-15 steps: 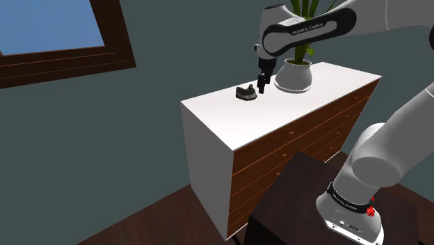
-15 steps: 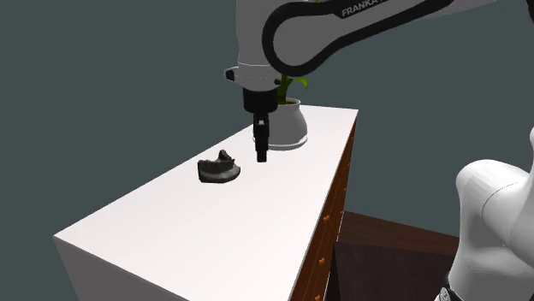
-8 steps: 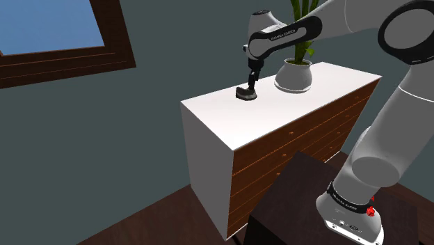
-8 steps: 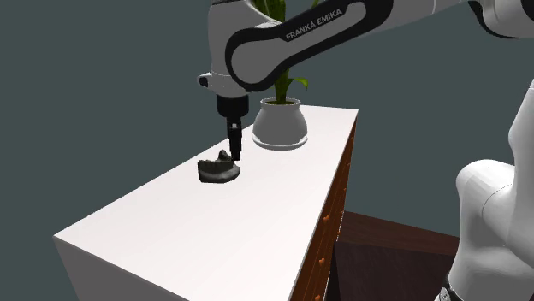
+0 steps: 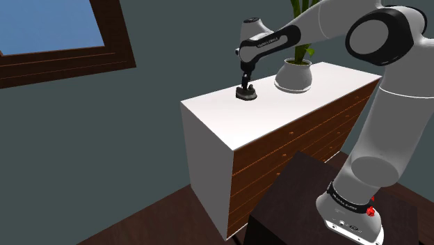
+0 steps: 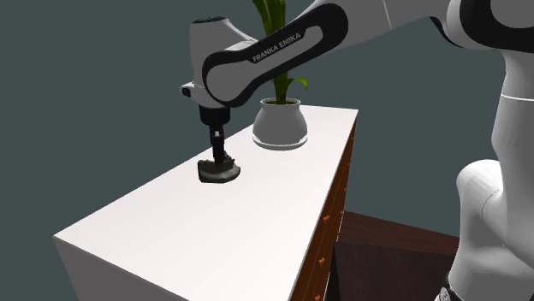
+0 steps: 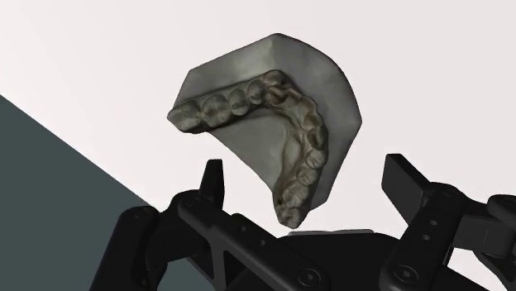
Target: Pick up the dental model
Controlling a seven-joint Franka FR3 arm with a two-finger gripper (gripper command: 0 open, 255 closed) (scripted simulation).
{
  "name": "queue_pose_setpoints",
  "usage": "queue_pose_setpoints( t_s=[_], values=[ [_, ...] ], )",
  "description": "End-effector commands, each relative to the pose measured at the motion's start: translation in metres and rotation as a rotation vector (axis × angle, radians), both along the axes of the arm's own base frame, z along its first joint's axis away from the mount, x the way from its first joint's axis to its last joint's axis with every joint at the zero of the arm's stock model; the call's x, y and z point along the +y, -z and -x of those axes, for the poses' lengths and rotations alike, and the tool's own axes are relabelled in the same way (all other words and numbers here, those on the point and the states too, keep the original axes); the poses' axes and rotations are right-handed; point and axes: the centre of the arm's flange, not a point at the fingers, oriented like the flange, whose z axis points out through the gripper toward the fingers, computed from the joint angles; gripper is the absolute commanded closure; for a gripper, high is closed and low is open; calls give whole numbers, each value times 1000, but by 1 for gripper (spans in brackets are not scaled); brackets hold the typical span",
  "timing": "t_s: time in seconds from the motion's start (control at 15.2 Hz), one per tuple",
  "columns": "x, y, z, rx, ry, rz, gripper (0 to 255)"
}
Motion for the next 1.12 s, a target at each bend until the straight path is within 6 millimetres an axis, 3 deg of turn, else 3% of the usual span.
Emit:
queue_pose_setpoints(
  t_s=[0.0,0.13,0.26,0.33,0.92,1.06],
  values=[
    [0,10,0,-1,-1,0,0],
    [0,24,0,-1,-1,0,0],
    [0,24,0,-1,-1,0,0],
    [-1,24,0,-1,-1,0,255],
    [0,24,0,-1,-1,0,255],
    [0,13,0,-1,-1,0,255]
  ],
)
